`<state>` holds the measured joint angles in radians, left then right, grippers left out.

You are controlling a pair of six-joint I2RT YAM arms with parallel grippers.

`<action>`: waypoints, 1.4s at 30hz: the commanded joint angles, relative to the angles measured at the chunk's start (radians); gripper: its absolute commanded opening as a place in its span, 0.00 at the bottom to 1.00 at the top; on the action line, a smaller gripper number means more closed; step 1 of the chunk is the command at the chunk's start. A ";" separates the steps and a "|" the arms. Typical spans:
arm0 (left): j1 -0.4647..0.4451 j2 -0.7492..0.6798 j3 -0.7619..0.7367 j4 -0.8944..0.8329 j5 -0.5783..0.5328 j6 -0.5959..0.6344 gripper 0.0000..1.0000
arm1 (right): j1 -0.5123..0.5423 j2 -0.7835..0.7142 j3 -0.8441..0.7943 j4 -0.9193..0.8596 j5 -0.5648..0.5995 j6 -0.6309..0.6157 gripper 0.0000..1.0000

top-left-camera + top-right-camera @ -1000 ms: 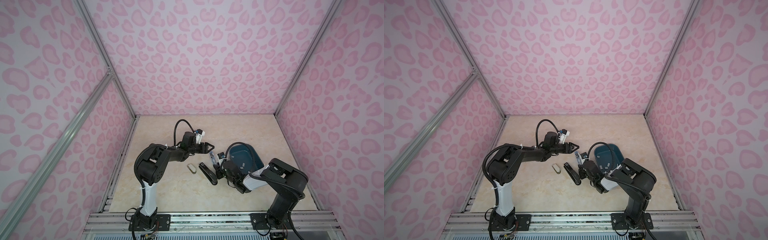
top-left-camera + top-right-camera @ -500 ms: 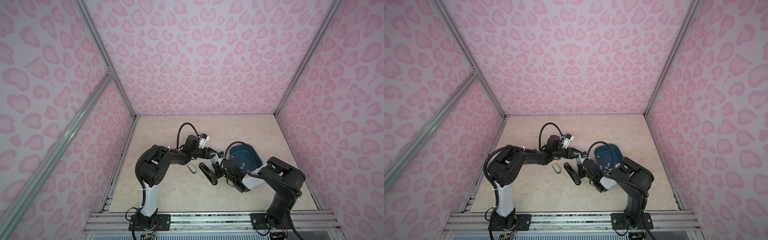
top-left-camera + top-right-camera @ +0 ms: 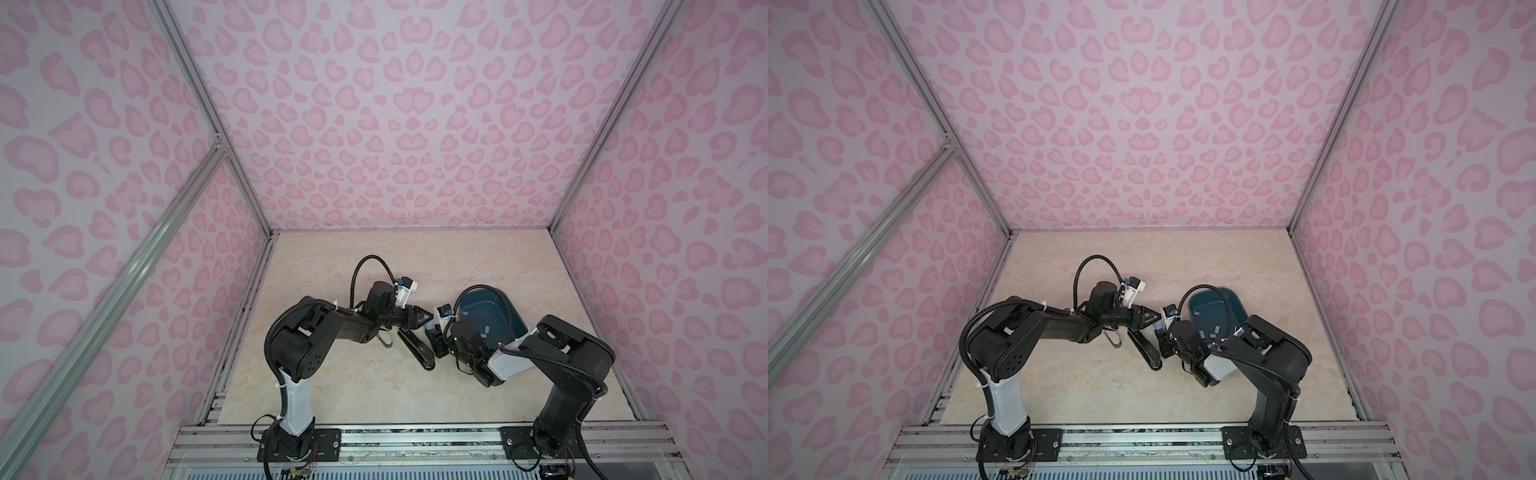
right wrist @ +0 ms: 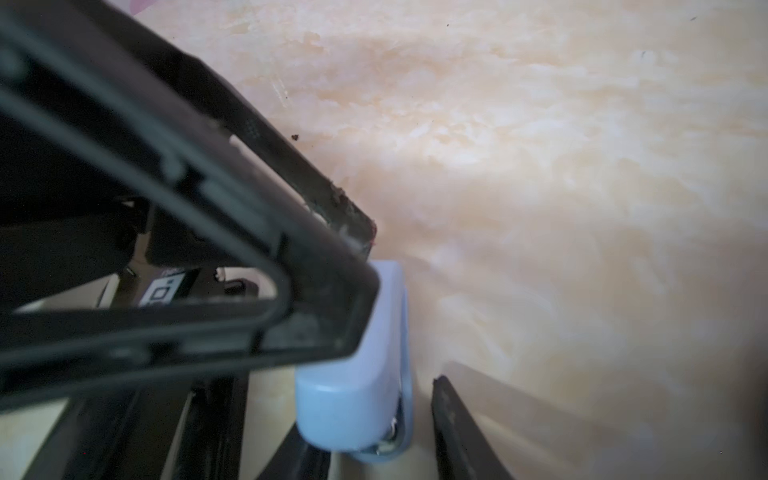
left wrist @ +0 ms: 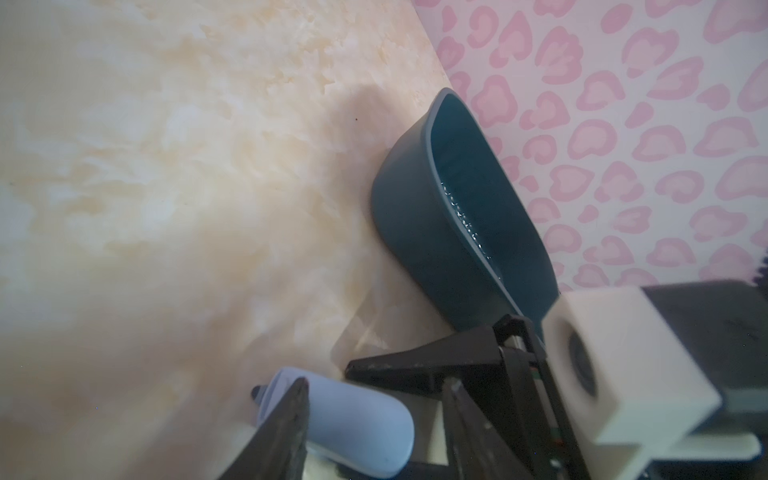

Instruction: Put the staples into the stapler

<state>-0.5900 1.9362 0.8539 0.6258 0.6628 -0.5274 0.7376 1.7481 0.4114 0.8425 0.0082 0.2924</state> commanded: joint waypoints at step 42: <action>-0.030 -0.090 0.033 -0.239 -0.294 0.272 0.49 | 0.013 -0.079 0.142 -0.324 0.042 -0.013 0.27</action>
<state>-0.6163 1.8355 0.8833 0.3683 0.3733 -0.2764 0.7513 1.6531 0.5613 0.5369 0.0357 0.2699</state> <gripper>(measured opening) 0.494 0.279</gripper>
